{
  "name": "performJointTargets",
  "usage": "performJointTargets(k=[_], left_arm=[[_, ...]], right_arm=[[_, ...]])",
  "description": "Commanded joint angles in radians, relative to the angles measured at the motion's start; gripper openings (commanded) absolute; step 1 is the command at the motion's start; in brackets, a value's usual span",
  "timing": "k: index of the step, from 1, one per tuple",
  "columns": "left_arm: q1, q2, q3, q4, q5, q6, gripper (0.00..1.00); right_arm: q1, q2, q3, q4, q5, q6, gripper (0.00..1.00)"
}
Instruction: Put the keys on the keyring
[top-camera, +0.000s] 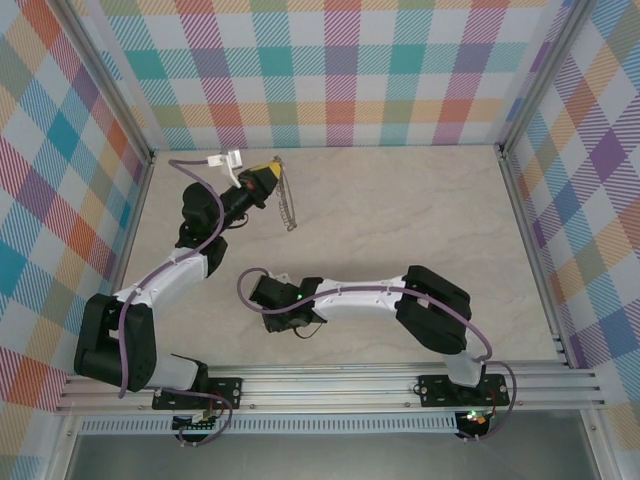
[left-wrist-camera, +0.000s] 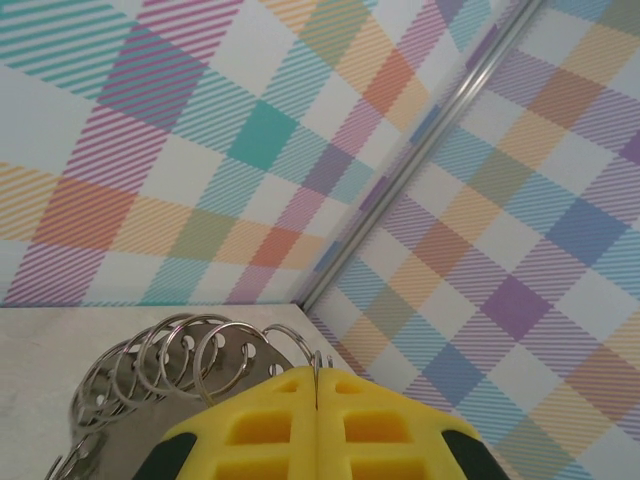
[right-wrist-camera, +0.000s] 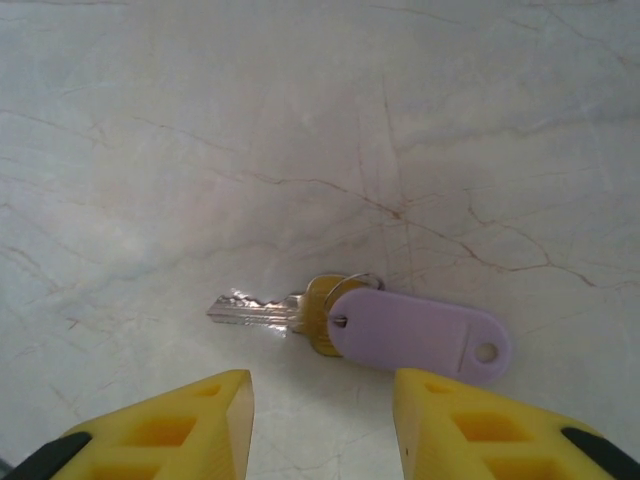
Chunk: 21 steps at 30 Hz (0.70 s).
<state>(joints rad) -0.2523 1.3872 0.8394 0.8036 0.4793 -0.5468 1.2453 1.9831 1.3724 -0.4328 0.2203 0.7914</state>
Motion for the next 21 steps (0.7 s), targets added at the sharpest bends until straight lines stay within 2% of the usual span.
performJointTargets(k=[1, 21], left_arm=[[0.021, -0.032, -0.011, 0.103, -0.005, -0.03, 0.0], [0.034, -0.01, -0.033, 0.167, -0.001, -0.07, 0.0]], right_arm=[[0.008, 0.031, 0.057, -0.057, 0.047, -0.02, 0.41], [0.006, 0.122, 0.13, -0.061, 0.082, -0.035, 0.36]])
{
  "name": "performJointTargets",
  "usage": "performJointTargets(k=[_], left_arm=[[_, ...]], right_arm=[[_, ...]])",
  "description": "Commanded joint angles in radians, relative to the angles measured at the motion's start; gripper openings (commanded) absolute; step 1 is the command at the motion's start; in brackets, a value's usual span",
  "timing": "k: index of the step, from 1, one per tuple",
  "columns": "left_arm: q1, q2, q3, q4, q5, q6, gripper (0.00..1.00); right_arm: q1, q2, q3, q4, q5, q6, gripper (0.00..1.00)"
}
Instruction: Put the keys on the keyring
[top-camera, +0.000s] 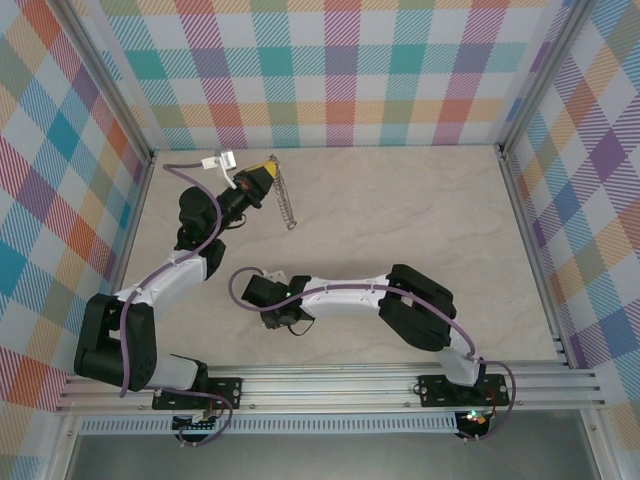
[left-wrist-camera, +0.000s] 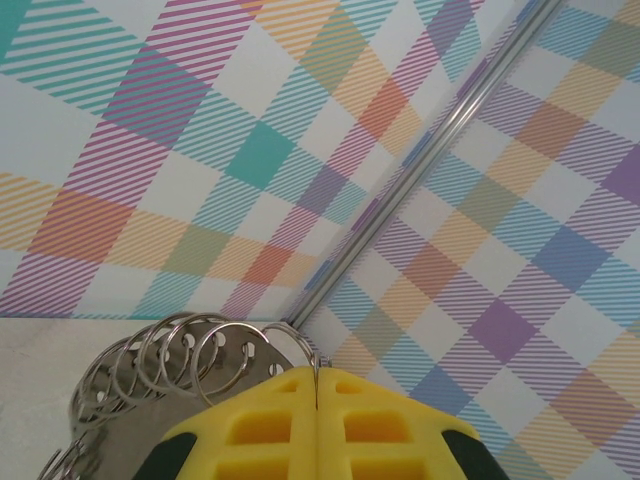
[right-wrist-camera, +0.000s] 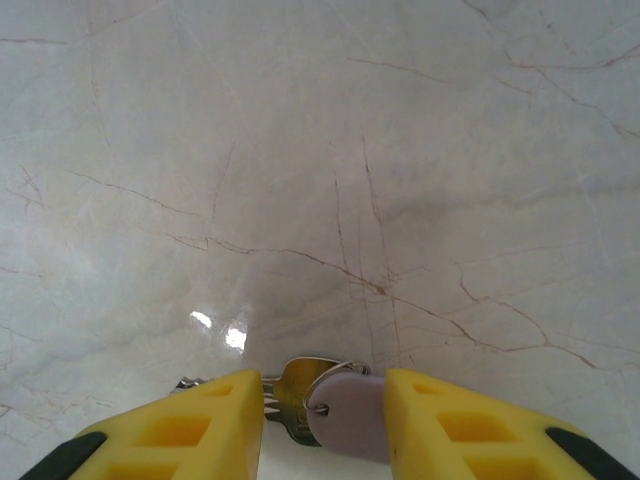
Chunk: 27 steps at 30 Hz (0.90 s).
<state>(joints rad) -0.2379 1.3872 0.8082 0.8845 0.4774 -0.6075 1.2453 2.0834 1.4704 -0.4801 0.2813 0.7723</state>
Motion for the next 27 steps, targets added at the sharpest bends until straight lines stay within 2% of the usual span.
performJointTargets(k=[1, 13, 20, 27], left_arm=[[0.02, -0.011, -0.001, 0.087, 0.001, -0.01, 0.0], [0.02, -0.01, -0.002, 0.103, 0.004, -0.018, 0.0], [0.02, -0.005, -0.003, 0.113, 0.006, -0.029, 0.0], [0.02, 0.0, 0.001, 0.118, 0.014, -0.035, 0.0]], right_arm=[[0.005, 0.025, 0.037, -0.014, 0.02, -0.017, 0.36], [-0.006, 0.045, 0.054, -0.029, 0.019, -0.019, 0.3], [-0.006, 0.043, 0.052, -0.033, 0.024, -0.015, 0.19], [-0.006, 0.014, 0.025, -0.033, 0.051, -0.006, 0.04]])
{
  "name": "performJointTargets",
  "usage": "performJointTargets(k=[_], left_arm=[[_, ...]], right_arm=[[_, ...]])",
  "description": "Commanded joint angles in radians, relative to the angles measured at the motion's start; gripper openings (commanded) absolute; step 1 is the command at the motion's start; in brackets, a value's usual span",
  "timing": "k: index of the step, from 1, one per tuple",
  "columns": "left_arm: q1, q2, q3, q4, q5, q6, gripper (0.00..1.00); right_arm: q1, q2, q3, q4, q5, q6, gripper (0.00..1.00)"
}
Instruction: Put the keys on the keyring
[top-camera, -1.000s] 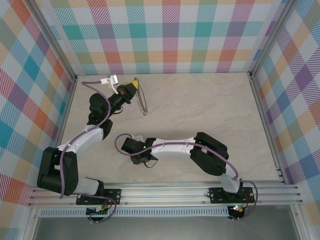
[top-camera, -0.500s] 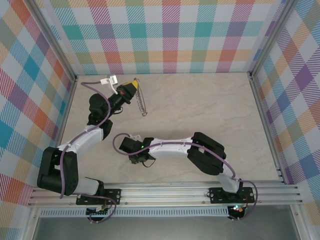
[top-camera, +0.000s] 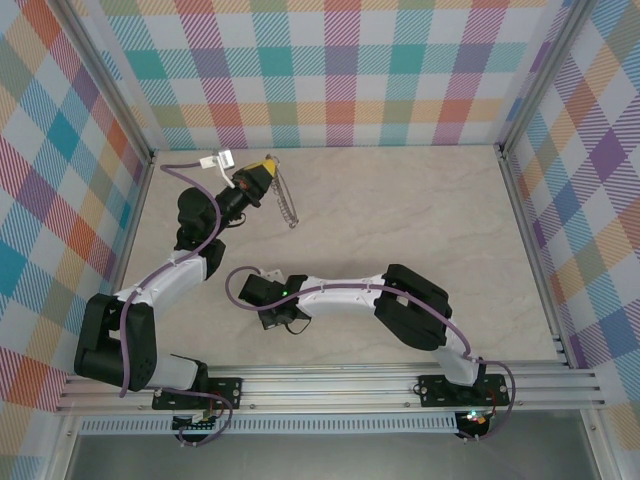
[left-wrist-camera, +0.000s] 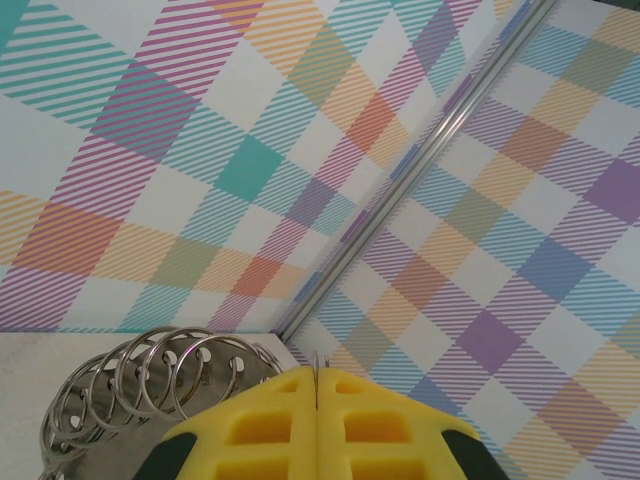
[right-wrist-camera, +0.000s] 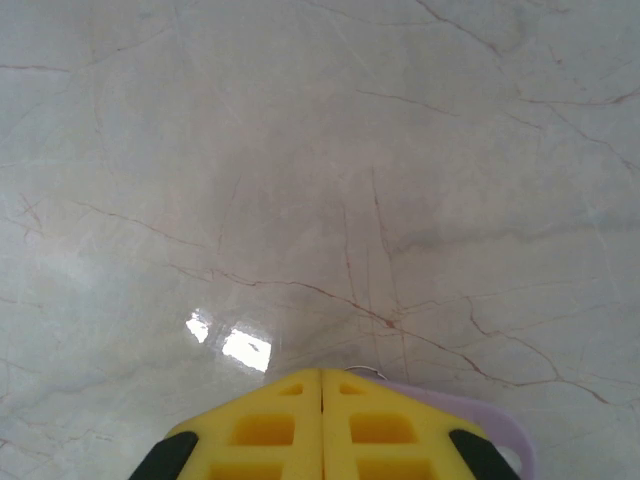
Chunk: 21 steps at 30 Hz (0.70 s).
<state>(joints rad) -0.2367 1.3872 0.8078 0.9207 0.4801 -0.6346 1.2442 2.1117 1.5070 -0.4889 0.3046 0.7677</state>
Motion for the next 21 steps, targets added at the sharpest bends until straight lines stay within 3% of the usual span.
performJointTargets(k=[1, 9, 21], left_arm=[[0.019, 0.0, 0.002, 0.081, 0.011, -0.01, 0.0], [0.019, 0.003, 0.003, 0.081, 0.017, -0.011, 0.0], [0.019, 0.012, 0.009, 0.089, 0.026, -0.022, 0.0]], right_arm=[[-0.005, -0.021, -0.018, -0.022, 0.031, -0.001, 0.03], [-0.026, -0.133, -0.112, 0.017, 0.053, 0.004, 0.0], [-0.152, -0.418, -0.469, 0.209, -0.054, 0.008, 0.0]])
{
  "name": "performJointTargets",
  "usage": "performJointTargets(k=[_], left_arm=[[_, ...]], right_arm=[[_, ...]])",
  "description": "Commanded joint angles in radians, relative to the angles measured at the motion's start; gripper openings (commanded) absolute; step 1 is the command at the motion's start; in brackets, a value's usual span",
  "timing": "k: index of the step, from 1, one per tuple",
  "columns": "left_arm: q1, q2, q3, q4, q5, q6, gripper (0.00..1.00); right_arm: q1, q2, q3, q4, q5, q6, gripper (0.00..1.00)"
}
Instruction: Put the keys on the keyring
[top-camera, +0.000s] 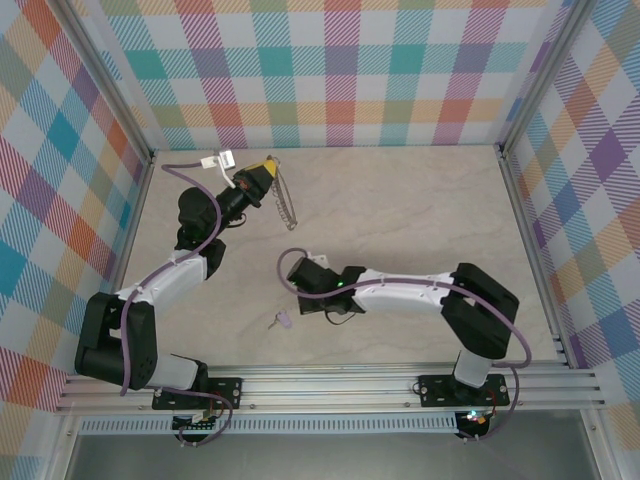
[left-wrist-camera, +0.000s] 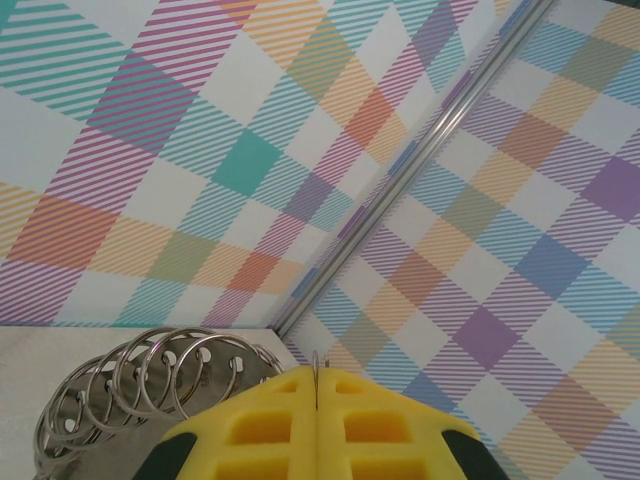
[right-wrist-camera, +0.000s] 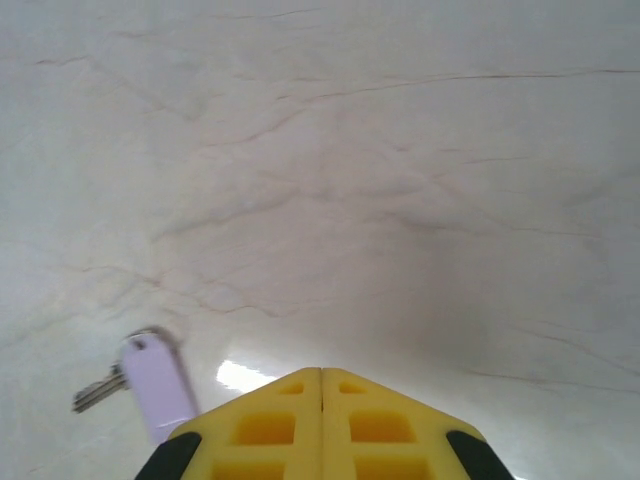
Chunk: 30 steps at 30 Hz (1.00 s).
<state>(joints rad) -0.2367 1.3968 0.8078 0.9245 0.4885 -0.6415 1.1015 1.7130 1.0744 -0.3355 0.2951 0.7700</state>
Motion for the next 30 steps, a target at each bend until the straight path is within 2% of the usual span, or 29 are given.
performJointTargets(k=[1, 2, 3, 8, 11, 15, 19, 30], left_arm=[[0.018, 0.004, 0.01, 0.086, 0.018, -0.017, 0.0], [0.019, 0.005, 0.009, 0.089, 0.019, -0.019, 0.0], [0.018, 0.007, 0.009, 0.091, 0.019, -0.021, 0.0], [0.019, 0.011, 0.011, 0.089, 0.025, -0.022, 0.0], [0.02, 0.009, 0.011, 0.085, 0.025, -0.02, 0.0], [0.019, 0.01, 0.012, 0.083, 0.025, -0.017, 0.0], [0.019, 0.013, 0.014, 0.083, 0.028, -0.017, 0.0], [0.019, 0.013, 0.013, 0.077, 0.028, -0.011, 0.0]], right_arm=[[-0.009, -0.021, -0.039, 0.067, -0.053, -0.004, 0.07], [-0.008, -0.02, -0.039, 0.086, -0.073, -0.018, 0.17], [-0.008, -0.015, -0.039, 0.108, -0.098, -0.037, 0.22], [-0.008, 0.047, -0.013, 0.217, -0.232, -0.171, 0.39], [-0.008, 0.088, 0.016, 0.241, -0.301, -0.243, 0.46], [-0.008, 0.139, 0.05, 0.256, -0.378, -0.35, 0.49], [-0.008, 0.172, 0.074, 0.245, -0.402, -0.421, 0.5], [-0.008, 0.249, 0.114, 0.248, -0.459, -0.469, 0.5]])
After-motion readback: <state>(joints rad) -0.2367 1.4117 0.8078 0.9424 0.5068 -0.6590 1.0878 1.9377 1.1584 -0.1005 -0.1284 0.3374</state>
